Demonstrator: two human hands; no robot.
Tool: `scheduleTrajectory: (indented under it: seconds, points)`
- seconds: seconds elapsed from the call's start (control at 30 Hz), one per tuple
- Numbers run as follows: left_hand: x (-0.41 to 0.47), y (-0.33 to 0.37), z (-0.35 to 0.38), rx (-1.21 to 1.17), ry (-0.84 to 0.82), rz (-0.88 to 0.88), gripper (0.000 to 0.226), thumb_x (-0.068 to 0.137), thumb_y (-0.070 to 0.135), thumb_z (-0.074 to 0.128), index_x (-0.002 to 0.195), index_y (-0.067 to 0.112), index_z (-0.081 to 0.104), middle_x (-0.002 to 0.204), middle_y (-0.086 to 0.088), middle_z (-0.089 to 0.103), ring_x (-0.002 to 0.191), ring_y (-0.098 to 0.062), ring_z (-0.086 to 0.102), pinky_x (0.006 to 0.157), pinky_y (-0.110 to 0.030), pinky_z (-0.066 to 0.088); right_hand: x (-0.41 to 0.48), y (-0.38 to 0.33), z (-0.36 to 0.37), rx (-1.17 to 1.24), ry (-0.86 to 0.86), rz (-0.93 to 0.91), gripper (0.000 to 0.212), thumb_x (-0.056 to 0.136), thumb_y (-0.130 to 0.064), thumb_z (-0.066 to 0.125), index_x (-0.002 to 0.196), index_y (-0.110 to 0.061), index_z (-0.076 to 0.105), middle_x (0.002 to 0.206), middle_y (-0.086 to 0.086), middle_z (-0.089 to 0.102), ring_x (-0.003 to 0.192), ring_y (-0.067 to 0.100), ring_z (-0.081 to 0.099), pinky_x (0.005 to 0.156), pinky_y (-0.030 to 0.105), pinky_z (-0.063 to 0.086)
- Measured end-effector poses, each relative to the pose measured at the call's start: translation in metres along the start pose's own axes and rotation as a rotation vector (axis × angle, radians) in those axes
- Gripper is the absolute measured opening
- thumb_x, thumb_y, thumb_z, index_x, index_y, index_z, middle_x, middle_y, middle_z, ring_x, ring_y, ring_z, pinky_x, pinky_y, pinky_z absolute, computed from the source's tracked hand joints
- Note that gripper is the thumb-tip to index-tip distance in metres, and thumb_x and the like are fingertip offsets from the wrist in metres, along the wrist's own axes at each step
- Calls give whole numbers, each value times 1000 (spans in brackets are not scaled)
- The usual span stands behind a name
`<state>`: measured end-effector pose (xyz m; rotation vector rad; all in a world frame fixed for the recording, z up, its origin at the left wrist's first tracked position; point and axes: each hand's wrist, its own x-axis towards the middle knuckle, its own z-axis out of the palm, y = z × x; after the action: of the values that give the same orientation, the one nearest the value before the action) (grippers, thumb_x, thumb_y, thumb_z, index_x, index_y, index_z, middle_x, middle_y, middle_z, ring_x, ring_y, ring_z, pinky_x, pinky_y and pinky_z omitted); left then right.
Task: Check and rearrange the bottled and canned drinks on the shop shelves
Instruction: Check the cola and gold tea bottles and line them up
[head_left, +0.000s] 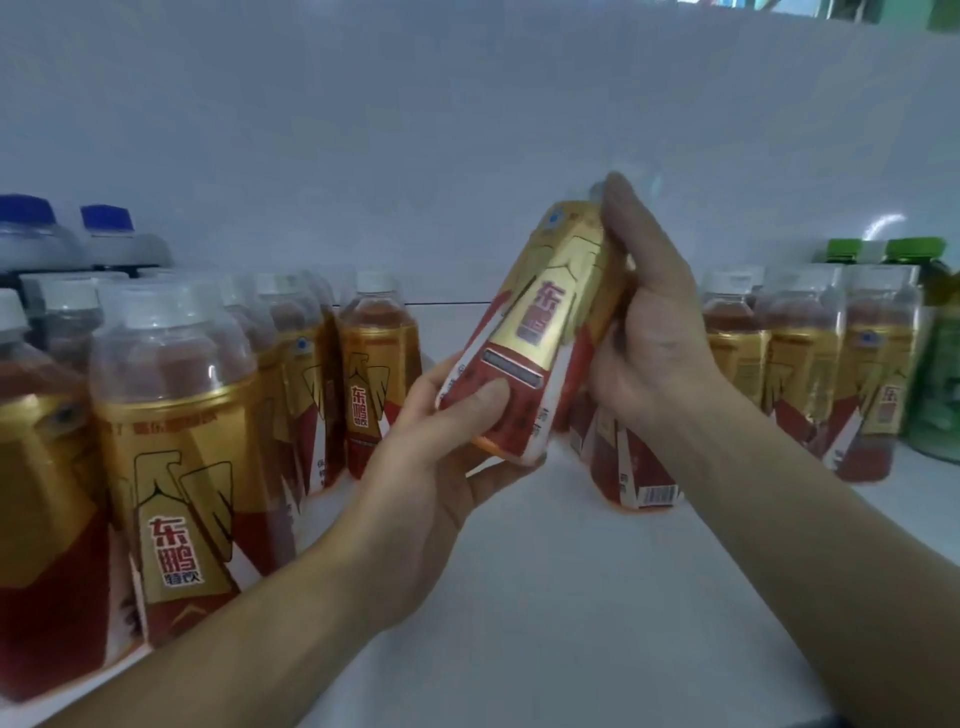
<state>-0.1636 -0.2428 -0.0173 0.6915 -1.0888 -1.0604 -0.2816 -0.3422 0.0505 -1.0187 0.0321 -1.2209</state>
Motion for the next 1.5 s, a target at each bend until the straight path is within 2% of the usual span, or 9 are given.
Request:
scheduleTrajectory:
  seconds: [0.13,0.3,0.43,0.63,0.83,1.0,1.1,1.3,1.5]
  points:
    - [-2,8,-1,-179,27,-166,54,90,56,46,110,14,73,103,-19,74,73,-28,72,60,-30,60,-2,7,2,44,-83,48,59,84,-24,70,136,0,53,115,18,64,103,32,66,93,50,56]
    - [3,2,0,-1,105,-75,60,83,67,54,121,23,70,115,-7,74,104,-24,71,84,-35,57,3,12,1,-52,-12,-8,67,74,-15,76,136,-9,52,104,11,68,93,25,69,93,49,57]
    - [4,3,-2,19,115,0,57,80,43,74,129,17,61,111,-10,73,95,-26,72,79,-33,60,2,13,0,-31,-26,-17,60,77,-15,78,131,-8,54,98,10,68,90,24,69,92,48,58]
    - [0,3,1,23,82,-227,74,86,74,32,112,16,71,100,-16,76,84,-28,75,74,-36,60,-1,13,-3,-30,-40,108,58,78,-22,77,129,-3,55,97,13,68,86,27,70,86,46,59]
    - [3,-2,-1,69,120,-9,67,71,43,82,131,24,59,111,-1,75,104,-22,72,83,-31,60,2,14,-3,-29,26,20,75,75,-20,83,140,-5,49,91,11,69,82,25,71,87,48,60]
    - [3,1,0,-24,38,-181,67,70,69,50,99,16,79,95,-18,75,72,-28,74,58,-30,61,4,11,-3,11,-47,47,81,75,-20,76,147,-2,44,116,15,62,103,28,64,101,50,53]
    - [2,0,3,70,35,-219,74,73,76,40,108,20,74,101,-16,76,86,-29,75,74,-37,60,5,10,-5,-24,-41,45,80,75,-21,78,146,-2,45,114,15,61,97,26,66,90,45,57]
    - [3,-5,-1,127,140,7,74,69,54,83,130,21,59,109,-5,75,98,-25,73,82,-37,60,6,14,-5,-88,-38,-16,65,74,-20,81,132,-9,54,107,12,65,97,26,66,98,51,54]
    - [1,4,-1,80,52,-208,73,75,78,37,86,21,82,95,-17,76,73,-26,75,61,-31,61,2,11,-2,-106,-100,42,73,78,-20,72,142,2,46,104,11,64,88,21,68,83,38,59]
